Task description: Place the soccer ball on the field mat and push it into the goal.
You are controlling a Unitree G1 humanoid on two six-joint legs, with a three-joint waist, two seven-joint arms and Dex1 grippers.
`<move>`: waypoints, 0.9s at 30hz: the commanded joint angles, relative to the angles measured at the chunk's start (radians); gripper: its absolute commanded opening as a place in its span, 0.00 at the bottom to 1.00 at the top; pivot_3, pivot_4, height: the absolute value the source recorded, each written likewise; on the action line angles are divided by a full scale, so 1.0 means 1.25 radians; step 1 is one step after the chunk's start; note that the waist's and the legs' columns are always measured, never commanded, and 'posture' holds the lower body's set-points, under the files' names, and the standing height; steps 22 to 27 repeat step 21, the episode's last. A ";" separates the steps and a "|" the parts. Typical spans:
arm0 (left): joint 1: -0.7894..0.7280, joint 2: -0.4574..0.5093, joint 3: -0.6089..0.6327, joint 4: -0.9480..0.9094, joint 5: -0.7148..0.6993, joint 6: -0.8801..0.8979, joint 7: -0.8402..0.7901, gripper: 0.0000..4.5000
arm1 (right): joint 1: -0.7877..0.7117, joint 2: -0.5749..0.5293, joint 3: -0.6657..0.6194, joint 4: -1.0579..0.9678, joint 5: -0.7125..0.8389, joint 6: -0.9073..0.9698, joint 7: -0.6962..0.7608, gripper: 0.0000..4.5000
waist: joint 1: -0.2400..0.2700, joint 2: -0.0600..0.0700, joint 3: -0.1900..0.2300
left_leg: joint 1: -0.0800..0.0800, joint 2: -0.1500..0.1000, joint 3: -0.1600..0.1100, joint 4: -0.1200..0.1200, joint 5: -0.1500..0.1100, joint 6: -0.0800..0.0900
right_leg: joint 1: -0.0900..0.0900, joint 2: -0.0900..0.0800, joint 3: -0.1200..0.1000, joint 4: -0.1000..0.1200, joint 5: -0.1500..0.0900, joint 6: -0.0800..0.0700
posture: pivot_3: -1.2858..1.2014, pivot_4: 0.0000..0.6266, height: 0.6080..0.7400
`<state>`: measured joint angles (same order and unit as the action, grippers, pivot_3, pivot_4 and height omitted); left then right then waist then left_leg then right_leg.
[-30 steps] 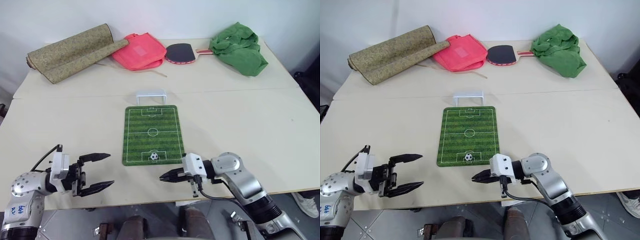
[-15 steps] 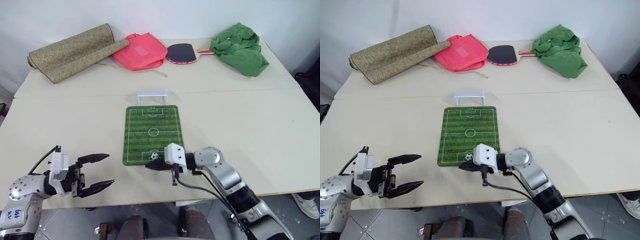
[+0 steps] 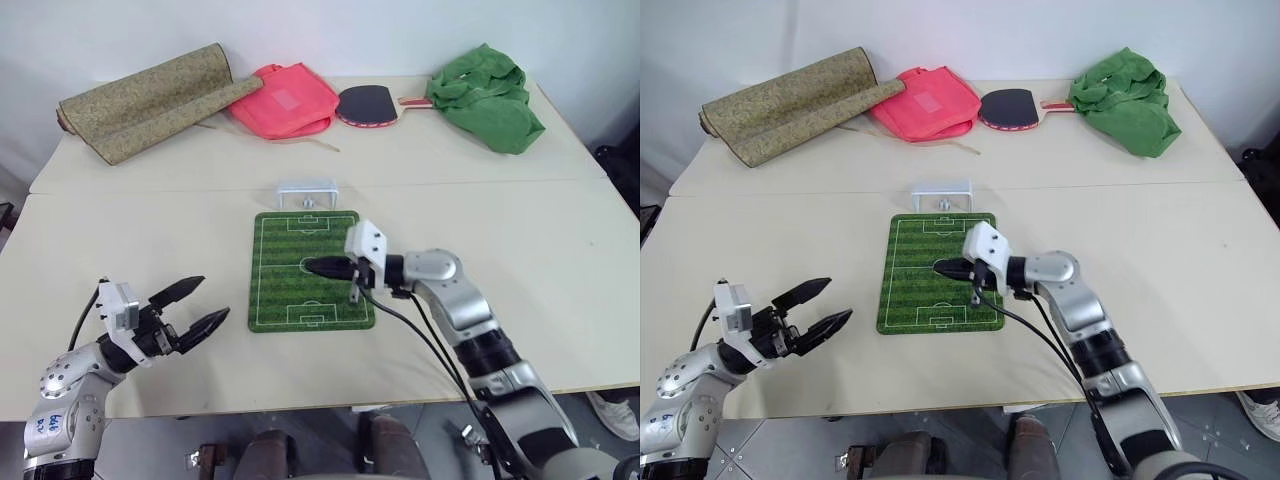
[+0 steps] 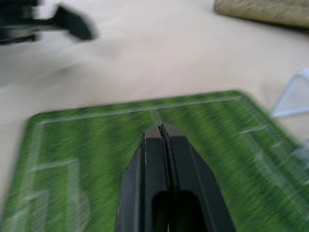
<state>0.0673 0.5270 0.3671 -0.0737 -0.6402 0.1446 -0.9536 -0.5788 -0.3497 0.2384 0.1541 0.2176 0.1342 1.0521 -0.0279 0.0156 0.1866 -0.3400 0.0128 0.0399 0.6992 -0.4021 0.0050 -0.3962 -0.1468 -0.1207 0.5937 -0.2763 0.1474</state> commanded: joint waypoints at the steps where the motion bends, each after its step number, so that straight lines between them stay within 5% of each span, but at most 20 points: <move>1: -0.018 -0.008 0.029 -0.014 0.009 -0.014 0.060 1.00 | 0.078 -0.057 -0.103 -0.092 0.093 -0.052 0.055 0.01 | 0.004 0.000 0.000 | 0.000 0.000 0.000 0.000 0.000 0.000 | 0.000 0.000 0.000 0.000 0.000 0.000 | 0.52 0.24 1.00; 5: -0.022 -0.004 0.024 -0.017 -0.002 -0.014 0.045 1.00 | 0.156 -0.112 -0.204 -0.115 0.173 -0.052 0.081 0.01 | 0.001 0.000 0.000 | 0.001 0.000 0.001 0.001 0.000 0.000 | 0.002 0.000 0.000 -0.001 0.000 0.000 | 0.52 0.24 1.00; 11: -0.041 0.027 0.016 0.023 0.051 -0.086 -0.003 1.00 | 0.281 -0.218 -0.390 -0.098 0.212 -0.148 0.096 0.43 | 0.005 0.000 0.000 | 0.002 0.000 0.002 0.000 0.000 0.000 | 0.002 0.000 0.000 -0.001 0.000 0.000 | 0.52 0.24 1.00; 18: -0.053 0.062 0.005 0.070 0.147 -0.129 0.033 1.00 | 0.360 -0.241 -0.450 -0.170 0.242 -0.150 0.081 0.97 | 0.003 0.000 0.000 | 0.004 0.001 0.004 0.000 0.000 0.000 | 0.002 0.000 0.002 0.000 0.000 0.000 | 0.52 0.24 1.00; 27: -0.039 0.081 0.007 0.082 0.183 -0.176 0.024 1.00 | 0.394 -0.252 -0.465 -0.168 0.237 -0.160 0.080 0.99 | 0.004 0.000 0.000 | 0.003 0.001 0.004 0.000 0.000 0.000 | 0.002 0.000 0.002 0.000 0.000 0.000 | 0.52 0.24 1.00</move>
